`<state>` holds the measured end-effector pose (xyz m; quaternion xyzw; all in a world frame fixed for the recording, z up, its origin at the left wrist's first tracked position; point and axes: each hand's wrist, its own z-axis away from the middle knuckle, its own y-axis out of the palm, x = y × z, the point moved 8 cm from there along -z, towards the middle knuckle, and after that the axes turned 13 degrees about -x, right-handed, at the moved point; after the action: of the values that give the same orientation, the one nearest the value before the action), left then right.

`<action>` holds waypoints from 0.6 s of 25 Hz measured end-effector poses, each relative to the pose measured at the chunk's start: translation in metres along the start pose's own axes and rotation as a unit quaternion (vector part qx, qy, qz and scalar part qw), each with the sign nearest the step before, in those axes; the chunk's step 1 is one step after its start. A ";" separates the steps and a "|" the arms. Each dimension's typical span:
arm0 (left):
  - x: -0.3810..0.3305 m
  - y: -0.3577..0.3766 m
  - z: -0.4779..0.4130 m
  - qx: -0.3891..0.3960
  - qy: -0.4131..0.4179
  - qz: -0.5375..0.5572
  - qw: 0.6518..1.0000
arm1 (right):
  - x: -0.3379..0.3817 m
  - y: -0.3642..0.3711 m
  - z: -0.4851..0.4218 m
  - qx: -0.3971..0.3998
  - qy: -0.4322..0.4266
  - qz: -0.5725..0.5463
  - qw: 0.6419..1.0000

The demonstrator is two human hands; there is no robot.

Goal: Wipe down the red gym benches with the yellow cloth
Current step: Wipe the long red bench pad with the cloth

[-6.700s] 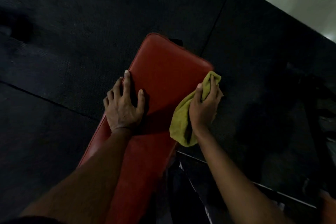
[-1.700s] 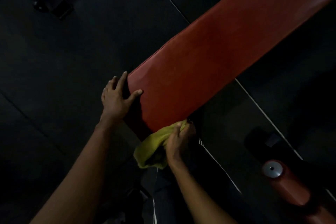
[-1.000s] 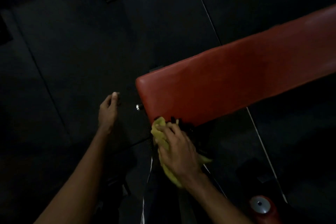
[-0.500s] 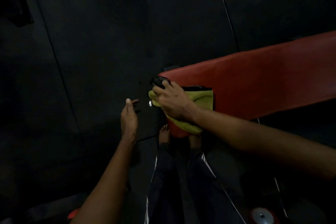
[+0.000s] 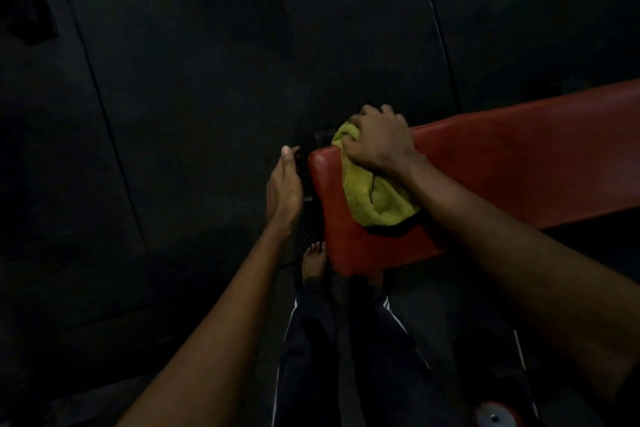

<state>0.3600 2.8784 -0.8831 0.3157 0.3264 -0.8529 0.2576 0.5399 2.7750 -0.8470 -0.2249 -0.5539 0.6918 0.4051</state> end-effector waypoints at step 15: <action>-0.069 0.149 0.040 -0.067 0.292 -0.418 0.858 | -0.197 -0.036 -0.003 -0.082 0.139 -0.009 0.987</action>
<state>0.4876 2.7687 -0.8696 0.3665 0.5439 -0.7252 -0.2097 0.6651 2.6195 -0.8410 -0.3462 -0.5491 0.6026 0.4641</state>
